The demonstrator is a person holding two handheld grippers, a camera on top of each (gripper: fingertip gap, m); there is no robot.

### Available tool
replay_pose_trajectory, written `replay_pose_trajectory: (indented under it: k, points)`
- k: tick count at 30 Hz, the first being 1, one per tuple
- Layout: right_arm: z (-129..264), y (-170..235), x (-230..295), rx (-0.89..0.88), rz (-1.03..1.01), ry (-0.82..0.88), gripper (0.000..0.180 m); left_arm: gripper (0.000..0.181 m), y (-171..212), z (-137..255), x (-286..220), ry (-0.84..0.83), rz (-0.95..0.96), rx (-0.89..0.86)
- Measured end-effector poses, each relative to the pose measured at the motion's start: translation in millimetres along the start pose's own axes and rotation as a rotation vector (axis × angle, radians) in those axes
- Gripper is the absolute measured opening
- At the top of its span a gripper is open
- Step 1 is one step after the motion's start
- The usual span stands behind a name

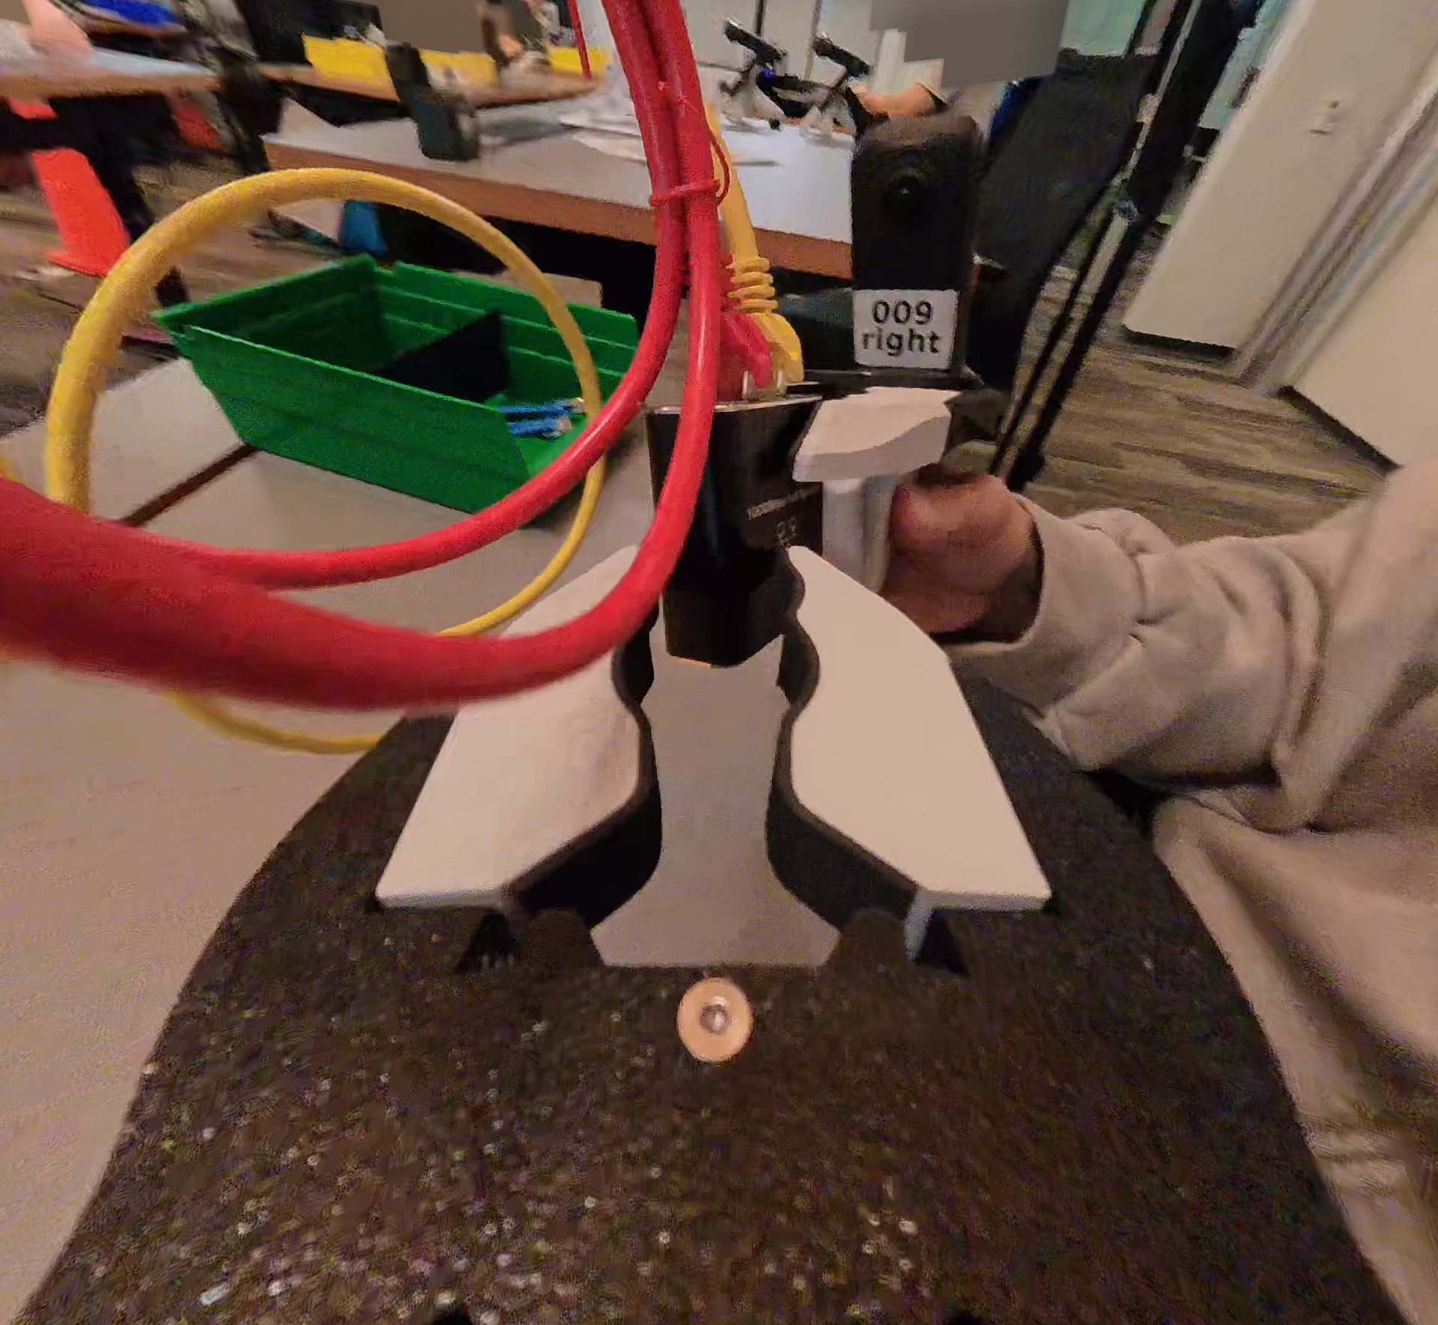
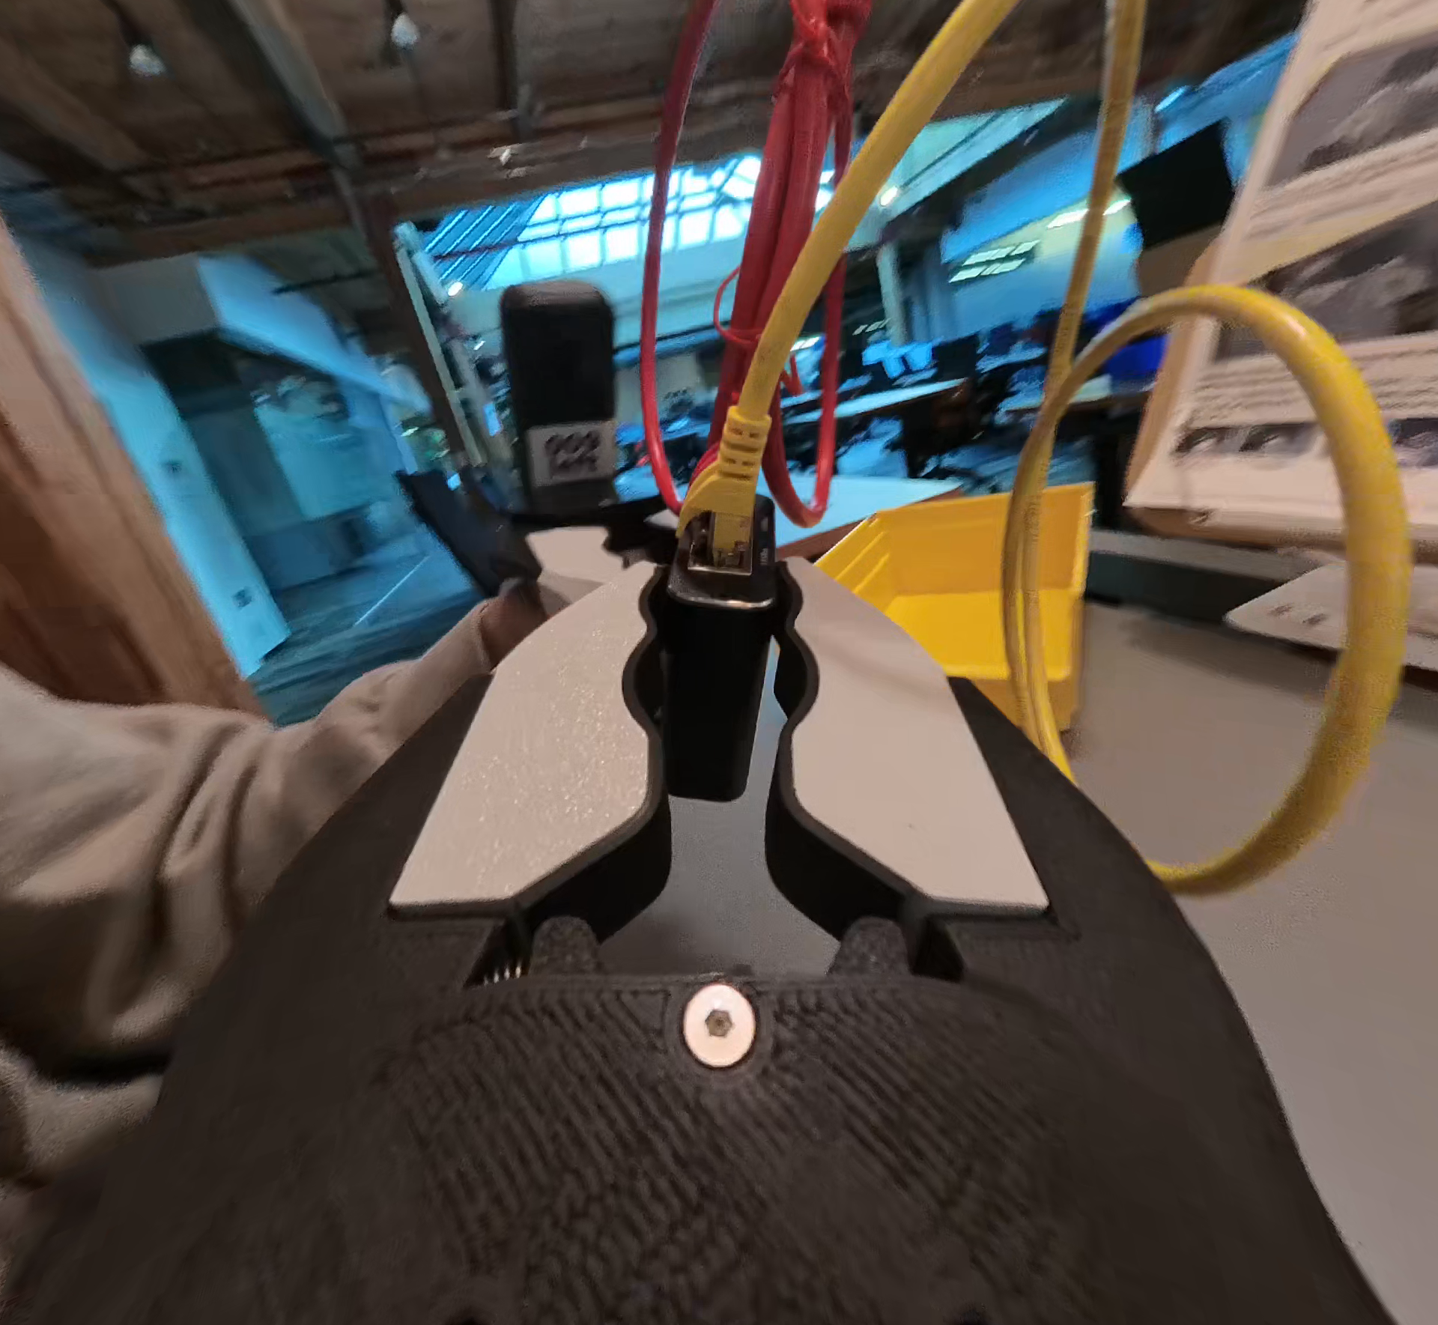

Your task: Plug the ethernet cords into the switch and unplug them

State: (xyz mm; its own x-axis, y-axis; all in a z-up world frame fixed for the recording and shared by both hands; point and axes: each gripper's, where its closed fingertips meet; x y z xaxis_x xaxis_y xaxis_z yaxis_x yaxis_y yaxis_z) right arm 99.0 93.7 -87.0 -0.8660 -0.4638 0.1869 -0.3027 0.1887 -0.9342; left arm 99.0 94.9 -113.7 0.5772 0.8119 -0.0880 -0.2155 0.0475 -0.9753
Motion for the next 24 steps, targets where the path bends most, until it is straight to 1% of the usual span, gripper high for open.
replay_pose_trajectory:
  k: [1, 3, 5, 6, 8, 9, 11, 12, 14, 15, 19, 21, 23, 24]
  points:
    - [1, -4, -4, -0.034, 0.018, 0.041, 0.025, 0.029, -3, -2, 4, -0.056, -0.015, -0.033]
    - [6, -11, -14, -0.095, 0.041, 0.141, 0.025, 0.05, -1, -6, 10, -0.167, -0.048, -0.05]
    - [9, -14, -21, -0.145, 0.01, 0.219, 0.025, 0.059, 7, -12, 12, -0.283, -0.121, -0.031]
    - [9, -13, -22, -0.162, -0.002, 0.246, 0.026, 0.062, 11, -16, 11, -0.336, -0.174, -0.018]
    - [9, -9, -25, -0.173, -0.013, 0.316, 0.026, 0.059, 18, -22, 14, -0.457, -0.264, 0.016]
    - [6, -8, -24, -0.18, -0.022, 0.32, 0.025, 0.058, 20, -24, 18, -0.509, -0.291, 0.034]
    - [11, -8, -27, -0.199, -0.021, 0.365, 0.025, 0.061, 20, -24, 20, -0.54, -0.289, 0.026]
    - [12, -9, -27, -0.21, -0.036, 0.37, 0.025, 0.064, 19, -25, 20, -0.544, -0.272, 0.013]
    - [13, -8, -27, -0.208, -0.065, 0.355, 0.025, 0.063, 19, -25, 17, -0.519, -0.271, 0.009]
    - [14, -7, -27, -0.189, -0.062, 0.368, 0.025, 0.067, 20, -25, 18, -0.53, -0.289, 0.028]
    - [14, -4, -29, -0.128, -0.03, 0.422, 0.025, 0.063, 19, -21, 18, -0.623, -0.478, 0.094]
    - [11, -4, -26, -0.111, -0.01, 0.413, 0.026, 0.062, 22, -22, 19, -0.663, -0.553, 0.146]
    - [7, -2, -24, -0.096, 0.014, 0.415, 0.025, 0.069, 26, -23, 22, -0.703, -0.58, 0.196]
    - [7, -1, -24, -0.09, 0.036, 0.414, 0.025, 0.069, 27, -24, 22, -0.704, -0.563, 0.2]
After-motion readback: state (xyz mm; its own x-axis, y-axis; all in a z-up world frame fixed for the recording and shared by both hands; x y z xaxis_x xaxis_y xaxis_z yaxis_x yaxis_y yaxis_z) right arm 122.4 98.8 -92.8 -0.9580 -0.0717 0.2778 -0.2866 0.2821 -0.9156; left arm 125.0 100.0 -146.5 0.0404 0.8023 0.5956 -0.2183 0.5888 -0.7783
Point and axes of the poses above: each gripper's, where its closed fingertips meet, z back along the fingers, y out of its underside, x = y × z across the jaws, and after that the axes turned 12 degrees about -y, right-handed
